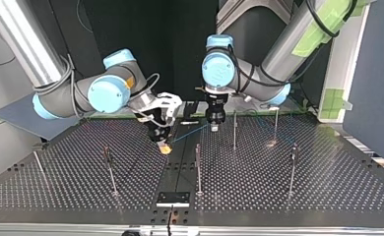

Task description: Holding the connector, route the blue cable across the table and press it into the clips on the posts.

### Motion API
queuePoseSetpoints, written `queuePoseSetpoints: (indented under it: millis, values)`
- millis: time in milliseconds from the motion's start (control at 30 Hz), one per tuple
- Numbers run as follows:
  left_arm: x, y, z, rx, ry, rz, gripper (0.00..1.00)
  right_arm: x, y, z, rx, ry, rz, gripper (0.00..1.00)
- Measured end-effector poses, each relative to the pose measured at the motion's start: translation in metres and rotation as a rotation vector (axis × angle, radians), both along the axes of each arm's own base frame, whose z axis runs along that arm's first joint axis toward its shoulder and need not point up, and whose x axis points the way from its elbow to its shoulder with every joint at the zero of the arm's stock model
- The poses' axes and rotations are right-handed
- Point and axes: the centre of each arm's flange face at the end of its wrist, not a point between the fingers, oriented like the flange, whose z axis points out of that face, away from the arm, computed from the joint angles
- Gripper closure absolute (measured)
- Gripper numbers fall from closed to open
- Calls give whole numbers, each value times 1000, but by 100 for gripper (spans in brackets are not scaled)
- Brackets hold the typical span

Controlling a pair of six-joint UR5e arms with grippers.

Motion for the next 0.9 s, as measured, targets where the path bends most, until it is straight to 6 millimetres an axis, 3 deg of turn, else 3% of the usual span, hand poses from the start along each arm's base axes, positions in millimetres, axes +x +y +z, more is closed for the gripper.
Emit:
queuePoseSetpoints:
  millis: [600,900]
  values:
    - [-27,4,77,-33,-119,-17,100,-23,37,88,-84,-58,9,100]
    - [-27,14,120,-96,-234,-25,100,-47,50,106,-106,-64,-2,100]
